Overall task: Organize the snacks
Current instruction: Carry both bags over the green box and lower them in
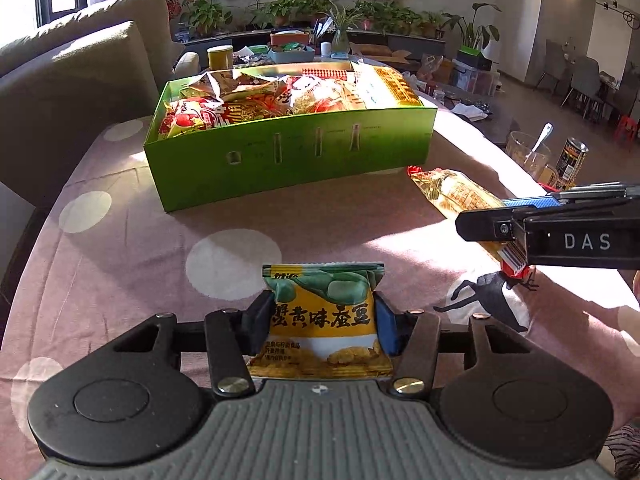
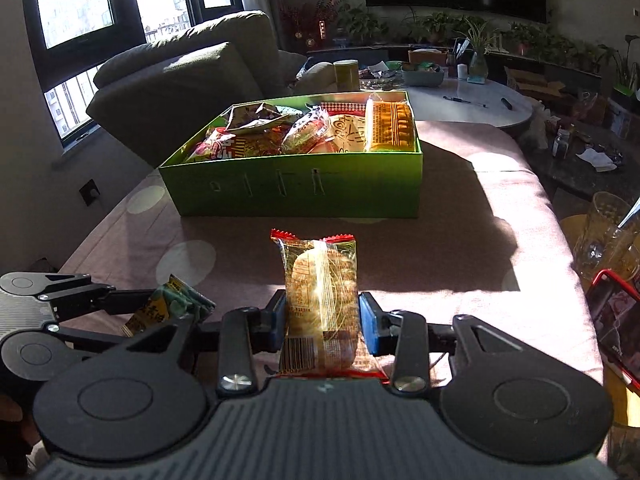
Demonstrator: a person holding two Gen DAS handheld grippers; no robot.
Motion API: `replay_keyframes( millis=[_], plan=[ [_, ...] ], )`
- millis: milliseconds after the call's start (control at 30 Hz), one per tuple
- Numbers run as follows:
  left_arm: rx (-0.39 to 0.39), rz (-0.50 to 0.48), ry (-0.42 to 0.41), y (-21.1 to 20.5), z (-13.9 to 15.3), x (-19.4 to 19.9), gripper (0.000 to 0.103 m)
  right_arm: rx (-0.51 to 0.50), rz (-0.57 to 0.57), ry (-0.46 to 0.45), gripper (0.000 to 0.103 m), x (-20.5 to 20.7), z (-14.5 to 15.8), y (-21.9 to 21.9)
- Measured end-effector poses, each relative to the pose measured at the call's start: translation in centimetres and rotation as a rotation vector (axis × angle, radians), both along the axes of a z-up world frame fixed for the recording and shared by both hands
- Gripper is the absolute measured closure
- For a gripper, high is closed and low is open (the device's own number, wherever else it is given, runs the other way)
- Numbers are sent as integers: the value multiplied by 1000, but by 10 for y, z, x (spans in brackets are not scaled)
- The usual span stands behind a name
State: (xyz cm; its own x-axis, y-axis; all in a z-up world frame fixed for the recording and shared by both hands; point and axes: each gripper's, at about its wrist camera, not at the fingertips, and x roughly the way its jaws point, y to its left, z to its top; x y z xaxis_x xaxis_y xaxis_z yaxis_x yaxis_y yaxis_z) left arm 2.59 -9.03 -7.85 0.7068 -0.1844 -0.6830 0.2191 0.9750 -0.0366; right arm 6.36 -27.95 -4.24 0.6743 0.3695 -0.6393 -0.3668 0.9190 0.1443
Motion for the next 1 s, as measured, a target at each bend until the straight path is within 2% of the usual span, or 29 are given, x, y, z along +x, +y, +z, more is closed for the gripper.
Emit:
replay_keyframes(
  millis=[500, 733, 1000],
  plan=[
    [-56, 29, -67, 34, 15, -5, 54, 5, 12, -35, 30, -2, 22, 27],
    [-70, 32, -124, 47, 31, 2, 54, 18, 4, -57, 30, 13, 36, 37],
    [-81, 31, -146, 51, 41, 20, 54, 44, -4, -67, 30, 31, 44, 42]
  ],
)
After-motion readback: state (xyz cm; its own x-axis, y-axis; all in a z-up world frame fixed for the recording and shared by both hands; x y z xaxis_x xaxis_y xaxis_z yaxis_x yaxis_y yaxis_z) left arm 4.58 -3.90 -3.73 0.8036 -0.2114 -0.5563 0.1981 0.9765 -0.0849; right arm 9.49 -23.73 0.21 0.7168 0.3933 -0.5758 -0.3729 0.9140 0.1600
